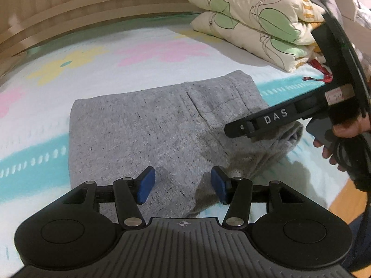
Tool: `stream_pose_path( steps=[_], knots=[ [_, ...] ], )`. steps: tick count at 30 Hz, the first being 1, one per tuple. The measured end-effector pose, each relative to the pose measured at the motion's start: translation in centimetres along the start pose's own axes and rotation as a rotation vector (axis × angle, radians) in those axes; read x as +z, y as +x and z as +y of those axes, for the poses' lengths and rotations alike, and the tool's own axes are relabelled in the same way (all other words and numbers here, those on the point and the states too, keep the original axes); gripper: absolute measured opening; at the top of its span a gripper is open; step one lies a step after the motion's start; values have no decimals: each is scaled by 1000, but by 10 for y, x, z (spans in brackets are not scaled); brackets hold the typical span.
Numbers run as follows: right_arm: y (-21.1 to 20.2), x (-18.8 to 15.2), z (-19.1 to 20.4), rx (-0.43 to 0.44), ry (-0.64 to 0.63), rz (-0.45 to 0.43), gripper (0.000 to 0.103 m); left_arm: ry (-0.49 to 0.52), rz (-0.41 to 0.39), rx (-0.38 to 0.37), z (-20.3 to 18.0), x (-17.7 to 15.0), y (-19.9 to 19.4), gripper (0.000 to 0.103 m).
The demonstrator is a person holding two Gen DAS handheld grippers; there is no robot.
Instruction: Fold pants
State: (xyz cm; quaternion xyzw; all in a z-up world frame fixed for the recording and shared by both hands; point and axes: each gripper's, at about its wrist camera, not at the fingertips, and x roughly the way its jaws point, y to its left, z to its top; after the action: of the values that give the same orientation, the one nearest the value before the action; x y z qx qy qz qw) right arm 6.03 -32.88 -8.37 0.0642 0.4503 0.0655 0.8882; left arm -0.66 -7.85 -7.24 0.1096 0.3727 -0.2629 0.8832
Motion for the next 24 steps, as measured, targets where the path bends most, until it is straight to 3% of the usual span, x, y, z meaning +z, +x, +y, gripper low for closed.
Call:
stream_pose_path(
  steps=[6, 13, 19, 24],
  knots=[
    [-6, -11, -7, 42, 1, -36, 102, -53, 24, -68, 30, 5, -14, 52],
    [-8, 1, -22, 127, 88, -2, 102, -196, -10, 27, 94, 14, -26, 54],
    [-9, 5, -44, 224, 229, -11, 102, -344, 66, 60, 136, 8, -10, 55],
    [-18, 9, -54, 202, 281, -41, 102, -378, 145, 31, 143, -6, 12, 55]
  ],
)
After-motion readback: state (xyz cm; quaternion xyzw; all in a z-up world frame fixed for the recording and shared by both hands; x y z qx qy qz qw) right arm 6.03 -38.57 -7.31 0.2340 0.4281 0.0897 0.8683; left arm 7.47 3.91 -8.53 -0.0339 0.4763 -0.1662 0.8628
